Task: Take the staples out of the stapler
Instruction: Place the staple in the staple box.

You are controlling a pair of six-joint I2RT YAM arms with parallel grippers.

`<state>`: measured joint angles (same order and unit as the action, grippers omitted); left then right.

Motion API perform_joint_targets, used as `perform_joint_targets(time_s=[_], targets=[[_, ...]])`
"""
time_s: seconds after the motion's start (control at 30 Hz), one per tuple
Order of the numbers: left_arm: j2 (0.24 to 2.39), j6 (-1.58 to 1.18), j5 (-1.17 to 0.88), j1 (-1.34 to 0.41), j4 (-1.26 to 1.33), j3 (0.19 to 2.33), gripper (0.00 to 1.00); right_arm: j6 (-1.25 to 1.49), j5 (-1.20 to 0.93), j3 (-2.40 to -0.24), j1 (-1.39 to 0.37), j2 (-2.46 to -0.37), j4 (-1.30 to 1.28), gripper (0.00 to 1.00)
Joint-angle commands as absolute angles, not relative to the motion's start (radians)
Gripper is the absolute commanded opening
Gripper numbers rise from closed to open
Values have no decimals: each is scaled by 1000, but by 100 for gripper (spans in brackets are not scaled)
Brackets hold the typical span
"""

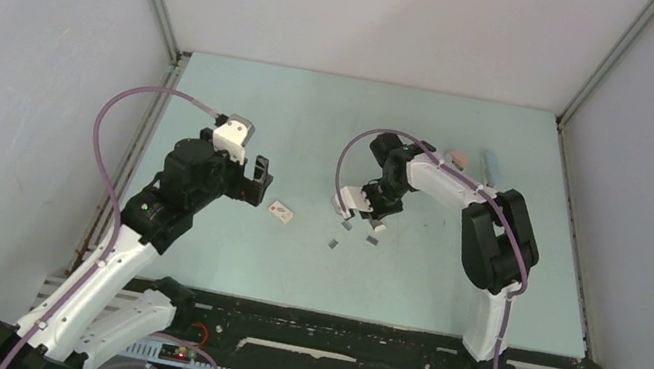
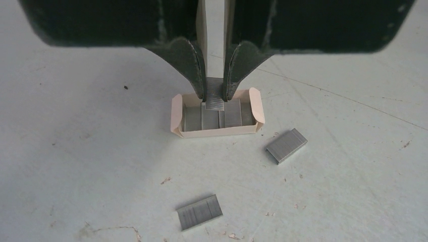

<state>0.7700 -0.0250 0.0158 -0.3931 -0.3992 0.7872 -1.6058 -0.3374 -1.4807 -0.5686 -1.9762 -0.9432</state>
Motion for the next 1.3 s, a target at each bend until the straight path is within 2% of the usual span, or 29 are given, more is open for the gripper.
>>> perform_joint_targets(time_s=[0.0,1.27], targets=[[753,-2,15,-385,-380,776,96,-1634,-325,-1519,-588,-1992,-962,15],[762,-2,8,-381,-380,773,97,-1630,-288,-1558,-604,-2042,-937,15]])
